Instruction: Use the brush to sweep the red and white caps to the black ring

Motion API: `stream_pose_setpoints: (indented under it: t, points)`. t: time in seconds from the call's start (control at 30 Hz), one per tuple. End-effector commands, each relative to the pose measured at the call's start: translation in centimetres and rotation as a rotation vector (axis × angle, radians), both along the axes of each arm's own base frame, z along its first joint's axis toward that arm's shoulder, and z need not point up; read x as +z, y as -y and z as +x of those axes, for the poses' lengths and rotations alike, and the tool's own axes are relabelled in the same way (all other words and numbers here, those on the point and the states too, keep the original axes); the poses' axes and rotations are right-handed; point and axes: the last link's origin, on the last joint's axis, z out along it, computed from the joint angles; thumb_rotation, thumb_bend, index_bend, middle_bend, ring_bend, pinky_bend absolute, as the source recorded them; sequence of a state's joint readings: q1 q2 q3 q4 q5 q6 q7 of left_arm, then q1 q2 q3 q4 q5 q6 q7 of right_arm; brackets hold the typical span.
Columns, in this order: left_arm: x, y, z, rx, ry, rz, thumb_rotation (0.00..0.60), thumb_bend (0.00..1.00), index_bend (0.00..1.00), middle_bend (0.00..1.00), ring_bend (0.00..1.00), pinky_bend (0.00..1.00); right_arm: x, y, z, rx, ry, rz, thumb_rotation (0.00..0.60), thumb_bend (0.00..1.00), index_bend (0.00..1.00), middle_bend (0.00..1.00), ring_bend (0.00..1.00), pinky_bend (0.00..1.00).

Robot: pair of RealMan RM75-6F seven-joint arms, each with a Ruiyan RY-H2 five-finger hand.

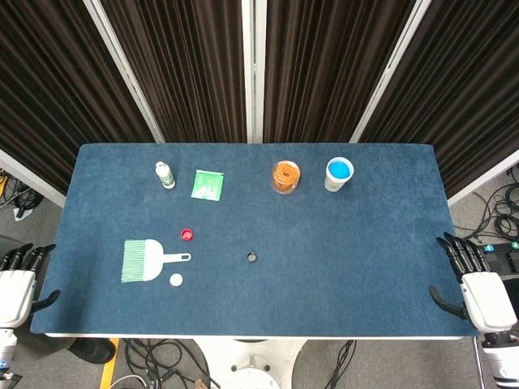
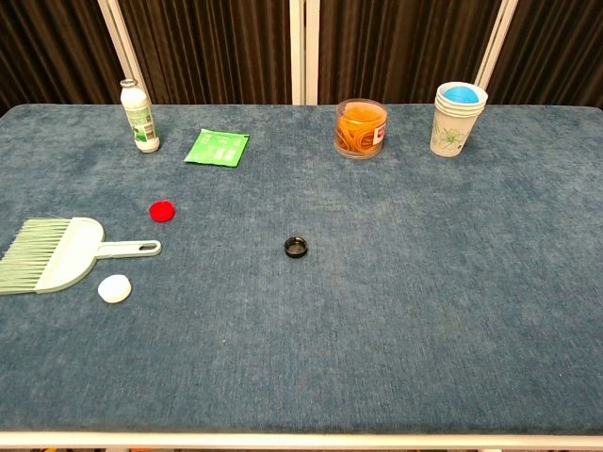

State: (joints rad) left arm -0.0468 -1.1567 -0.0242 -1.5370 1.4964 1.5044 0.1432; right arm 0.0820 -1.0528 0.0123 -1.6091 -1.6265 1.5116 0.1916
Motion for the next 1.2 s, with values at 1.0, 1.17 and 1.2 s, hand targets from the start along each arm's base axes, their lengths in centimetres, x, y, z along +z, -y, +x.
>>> stream_pose_setpoints:
  t: [1.0, 1.17, 1.2]
  points:
    - [-5.9, -10.9, 6.6, -0.158, 0.115, -0.213, 0.6, 0.15, 0.36, 0.38, 0.21, 0.18, 2.0, 1.4, 1.0, 0.048, -0.034, -0.065, 0.6, 0.23, 0.0, 0.02, 0.0, 0.0]
    - [-9.2, -12.7, 7.9, -0.158, 0.088, -0.277, 0.6, 0.15, 0.37, 0.4, 0.22, 0.18, 2.2, 1.4, 0.9, 0.038, -0.038, -0.062, 0.6, 0.23, 0.0, 0.02, 0.0, 0.0]
    - [-9.8, -12.9, 7.9, -0.153, 0.079, -0.286, 0.6, 0.15, 0.38, 0.4, 0.22, 0.18, 2.2, 1.3, 0.8, 0.036, -0.038, -0.063, 0.6, 0.23, 0.0, 0.02, 0.0, 0.0]
